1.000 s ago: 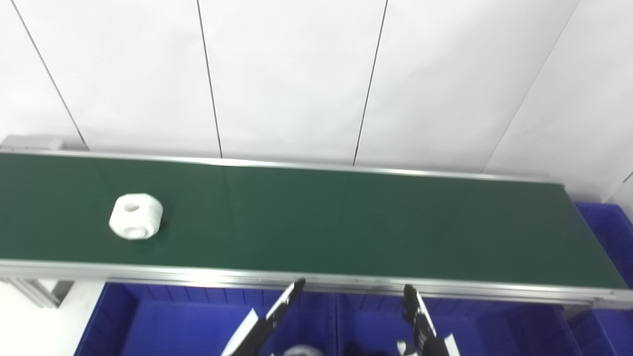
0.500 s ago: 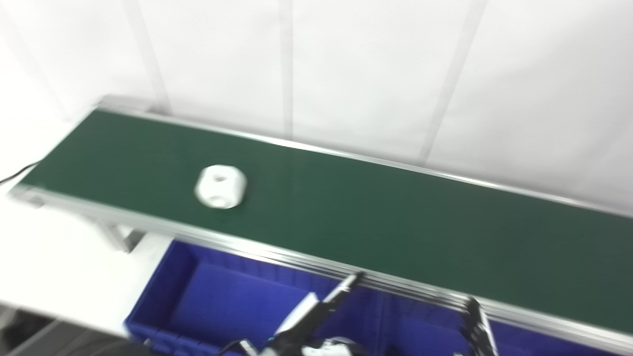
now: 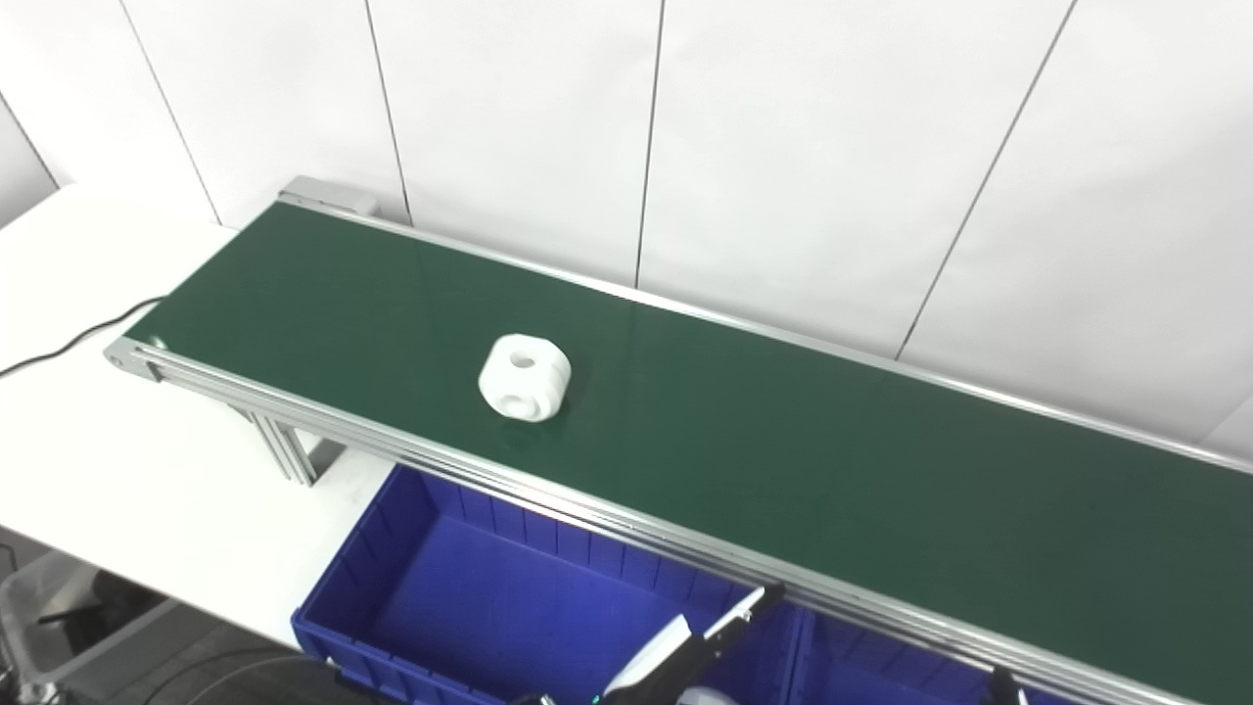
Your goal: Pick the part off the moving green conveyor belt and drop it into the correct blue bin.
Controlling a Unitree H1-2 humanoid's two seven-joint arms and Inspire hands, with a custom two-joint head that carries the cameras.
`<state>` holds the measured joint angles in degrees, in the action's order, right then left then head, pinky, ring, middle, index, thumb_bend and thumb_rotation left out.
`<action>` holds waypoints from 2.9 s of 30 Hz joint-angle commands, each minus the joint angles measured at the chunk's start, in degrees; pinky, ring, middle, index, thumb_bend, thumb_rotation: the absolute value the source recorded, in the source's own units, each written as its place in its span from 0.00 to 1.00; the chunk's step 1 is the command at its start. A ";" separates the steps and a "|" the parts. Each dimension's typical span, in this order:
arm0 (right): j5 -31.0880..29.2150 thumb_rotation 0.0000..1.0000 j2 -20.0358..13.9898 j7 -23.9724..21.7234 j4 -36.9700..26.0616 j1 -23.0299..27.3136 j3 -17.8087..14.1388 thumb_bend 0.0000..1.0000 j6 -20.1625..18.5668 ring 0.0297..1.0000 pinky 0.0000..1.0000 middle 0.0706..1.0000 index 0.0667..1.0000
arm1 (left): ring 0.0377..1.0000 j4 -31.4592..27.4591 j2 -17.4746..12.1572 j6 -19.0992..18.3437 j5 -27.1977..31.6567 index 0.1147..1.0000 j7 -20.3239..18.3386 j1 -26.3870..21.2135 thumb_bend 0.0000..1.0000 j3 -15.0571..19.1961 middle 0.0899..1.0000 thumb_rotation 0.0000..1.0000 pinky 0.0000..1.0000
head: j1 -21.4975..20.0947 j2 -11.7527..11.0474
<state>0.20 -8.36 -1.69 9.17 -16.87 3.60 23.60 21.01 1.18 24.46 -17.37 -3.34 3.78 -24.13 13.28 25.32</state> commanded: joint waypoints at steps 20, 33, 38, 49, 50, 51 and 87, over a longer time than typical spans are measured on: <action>6.16 0.88 1.46 6.80 2.94 3.50 3.10 0.67 3.32 0.98 0.96 0.99 0.99 | 1.00 -23.48 -16.60 -3.86 4.83 1.00 -2.18 -17.61 0.65 11.08 1.00 0.75 0.99 | -5.06 -3.13; 6.76 0.84 -1.06 13.10 4.11 5.23 8.52 0.74 3.33 0.94 0.89 0.97 0.96 | 0.99 -12.52 -23.83 -10.21 -1.43 1.00 -7.69 -30.13 0.64 14.78 1.00 0.48 0.93 | -6.93 -1.85; 6.26 0.83 -1.48 14.71 4.57 5.65 9.77 0.79 3.33 0.92 0.87 0.94 0.95 | 0.99 -6.62 -25.29 -10.97 -8.42 1.00 -7.62 -34.37 0.66 12.54 1.00 0.43 0.91 | -7.17 -1.68; 5.18 0.80 -1.85 15.15 4.33 5.68 10.52 0.80 3.33 0.92 0.89 0.93 0.94 | 0.96 8.75 -24.15 -8.75 -19.81 1.00 -4.52 -40.19 0.84 4.29 0.99 0.21 0.94 | -7.17 -1.35; 5.28 0.80 -1.90 15.25 4.12 5.57 10.55 0.80 3.33 0.92 0.89 0.93 0.94 | 0.96 9.51 -23.88 -8.88 -20.11 1.00 -4.77 -40.22 0.86 3.68 0.99 0.19 0.93 | -7.17 -1.25; 5.45 0.81 -1.93 15.47 3.94 5.48 10.58 0.80 3.33 0.92 0.88 0.94 0.94 | 0.96 10.06 -23.65 -9.15 -20.10 1.00 -5.29 -40.18 0.89 3.18 0.98 0.17 0.93 | -7.19 -1.23; 7.38 0.82 -1.09 16.93 -3.31 2.59 10.79 0.79 3.32 0.93 0.86 0.95 0.94 | 0.38 5.48 -17.49 2.41 -3.08 0.48 9.84 -29.84 0.50 9.26 0.45 0.00 0.42 | -17.79 10.58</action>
<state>7.12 -10.05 14.57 8.05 -13.91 14.47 23.64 30.12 -14.85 25.30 -22.18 7.28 -25.94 -15.65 -4.13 35.95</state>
